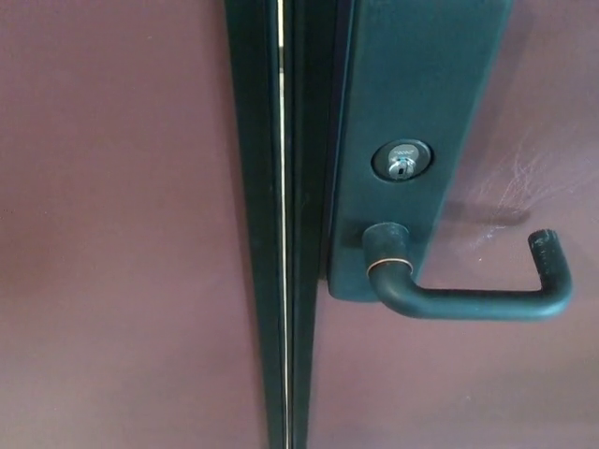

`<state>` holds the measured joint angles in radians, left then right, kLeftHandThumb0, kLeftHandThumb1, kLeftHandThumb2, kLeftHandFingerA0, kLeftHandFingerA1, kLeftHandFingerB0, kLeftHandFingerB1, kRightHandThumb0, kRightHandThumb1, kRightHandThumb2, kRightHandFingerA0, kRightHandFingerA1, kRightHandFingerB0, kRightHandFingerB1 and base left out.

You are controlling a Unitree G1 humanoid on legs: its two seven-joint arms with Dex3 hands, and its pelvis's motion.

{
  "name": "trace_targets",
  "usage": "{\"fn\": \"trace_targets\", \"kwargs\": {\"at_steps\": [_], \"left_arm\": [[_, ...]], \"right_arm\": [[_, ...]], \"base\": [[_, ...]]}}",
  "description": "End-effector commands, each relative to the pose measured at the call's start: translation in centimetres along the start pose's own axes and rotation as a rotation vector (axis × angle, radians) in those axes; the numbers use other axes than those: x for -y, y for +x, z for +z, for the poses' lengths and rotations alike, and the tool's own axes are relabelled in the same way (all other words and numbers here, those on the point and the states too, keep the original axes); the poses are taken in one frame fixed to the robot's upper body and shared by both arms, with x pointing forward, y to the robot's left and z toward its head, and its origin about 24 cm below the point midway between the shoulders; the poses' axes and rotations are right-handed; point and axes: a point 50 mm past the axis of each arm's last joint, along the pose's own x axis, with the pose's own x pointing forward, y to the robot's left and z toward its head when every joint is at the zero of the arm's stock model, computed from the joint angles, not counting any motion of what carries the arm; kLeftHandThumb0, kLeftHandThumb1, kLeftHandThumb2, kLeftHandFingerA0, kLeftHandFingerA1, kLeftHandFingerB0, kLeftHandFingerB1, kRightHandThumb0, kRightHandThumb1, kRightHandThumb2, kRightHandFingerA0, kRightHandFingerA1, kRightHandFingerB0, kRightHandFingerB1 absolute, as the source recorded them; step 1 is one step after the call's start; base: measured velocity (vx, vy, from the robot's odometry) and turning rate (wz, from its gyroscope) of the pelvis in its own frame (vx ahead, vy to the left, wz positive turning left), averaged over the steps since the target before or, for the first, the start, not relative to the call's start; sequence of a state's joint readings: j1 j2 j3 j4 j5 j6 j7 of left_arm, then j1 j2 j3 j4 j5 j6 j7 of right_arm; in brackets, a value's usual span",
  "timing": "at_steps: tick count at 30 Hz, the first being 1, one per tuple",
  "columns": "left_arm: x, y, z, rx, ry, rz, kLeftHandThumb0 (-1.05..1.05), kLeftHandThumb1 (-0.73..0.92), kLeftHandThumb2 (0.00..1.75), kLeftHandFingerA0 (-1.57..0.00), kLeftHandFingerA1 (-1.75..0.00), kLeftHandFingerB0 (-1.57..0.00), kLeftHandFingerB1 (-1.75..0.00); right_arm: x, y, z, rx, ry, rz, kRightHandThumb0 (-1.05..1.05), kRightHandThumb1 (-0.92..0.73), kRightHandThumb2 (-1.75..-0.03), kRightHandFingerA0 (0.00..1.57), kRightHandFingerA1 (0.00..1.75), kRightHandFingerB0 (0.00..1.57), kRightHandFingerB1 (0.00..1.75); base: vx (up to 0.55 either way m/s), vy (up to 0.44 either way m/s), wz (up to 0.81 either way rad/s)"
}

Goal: The robot walks towards the door handle and put its right hand on it and twist the handle

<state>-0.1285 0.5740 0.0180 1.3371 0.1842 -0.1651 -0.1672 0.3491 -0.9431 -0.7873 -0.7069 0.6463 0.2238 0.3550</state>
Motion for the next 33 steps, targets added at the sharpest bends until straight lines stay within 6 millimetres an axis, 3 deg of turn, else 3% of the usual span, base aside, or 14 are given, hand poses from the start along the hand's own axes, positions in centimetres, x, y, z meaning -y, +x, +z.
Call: {"fn": "trace_targets", "kwargs": {"at_steps": [1,2,15,16,18,19,20,23,24,33], "left_arm": [[-0.1,-0.2,-0.8,-0.023,0.024,-0.022,-0.41,0.46,0.74,-0.65,-0.59,-0.48,-0.51],[-0.2,-0.3,-0.9,-0.023,0.024,-0.022,-0.41,0.46,0.74,-0.65,-0.59,-0.48,-0.51],[-0.3,-0.4,-1.3,-0.040,0.046,-0.019,-0.41,0.46,0.74,-0.66,-0.59,-0.46,-0.50],[-0.3,-0.4,-1.4,-0.042,0.042,-0.021,-0.42,0.46,0.74,-0.66,-0.59,-0.46,-0.50],[-0.3,-0.4,-1.5,-0.044,0.040,-0.024,-0.42,0.46,0.74,-0.66,-0.59,-0.46,-0.50],[-0.2,-0.5,-1.7,-0.048,0.034,-0.022,-0.34,0.54,0.56,-0.71,-0.48,-0.51,-0.40],[-0.2,-0.5,-1.7,-0.048,0.029,-0.022,-0.34,0.54,0.56,-0.70,-0.48,-0.51,-0.40],[-0.2,-0.5,-1.8,-0.050,0.022,-0.022,-0.34,0.54,0.56,-0.70,-0.48,-0.51,-0.40],[-0.1,-0.5,-1.8,-0.050,0.022,-0.023,-0.34,0.54,0.56,-0.70,-0.48,-0.51,-0.40],[-0.1,-0.5,-1.9,-0.050,0.019,-0.027,-0.34,0.54,0.56,-0.70,-0.48,-0.51,-0.40]], "right_arm": [[-0.8,1.7,-0.5,-0.037,0.067,0.167,-0.73,-0.29,-0.69,0.60,0.62,0.51,0.51],[-1.0,2.3,-0.3,-0.040,0.061,0.203,-0.69,-0.36,-0.53,0.63,0.57,0.53,0.45],[-2.9,4.6,0.0,-0.086,-0.010,0.368,-0.63,-0.39,-0.53,0.63,0.51,0.51,0.40],[-2.9,4.6,0.0,-0.090,-0.015,0.376,-0.65,-0.33,-0.69,0.56,0.55,0.45,0.46],[-2.9,4.6,0.1,-0.092,-0.013,0.383,-0.65,-0.34,-0.69,0.55,0.55,0.44,0.46],[-2.9,4.6,0.3,-0.091,-0.006,0.387,-0.64,-0.35,-0.70,0.54,0.55,0.43,0.46],[-2.9,4.5,0.4,-0.088,-0.006,0.388,-0.63,-0.36,-0.70,0.53,0.55,0.42,0.46],[-3.0,4.6,0.6,-0.085,-0.006,0.392,-0.63,-0.36,-0.70,0.53,0.55,0.42,0.46],[-3.2,4.6,0.8,-0.075,-0.014,0.402,-0.57,-0.47,-0.55,0.56,0.46,0.44,0.36],[-4.2,5.1,1.3,-0.063,-0.062,0.476,-0.53,-0.50,-0.56,0.49,0.43,0.37,0.34]], "base": [[0.00,0.000,0.00],[0.00,0.000,0.00],[0.00,0.000,0.00],[0.00,0.000,0.00],[0.00,0.000,0.00],[0.00,0.000,0.00],[0.00,0.000,0.00],[0.00,0.000,0.00],[0.00,0.000,0.00],[0.00,0.000,0.00]]}}
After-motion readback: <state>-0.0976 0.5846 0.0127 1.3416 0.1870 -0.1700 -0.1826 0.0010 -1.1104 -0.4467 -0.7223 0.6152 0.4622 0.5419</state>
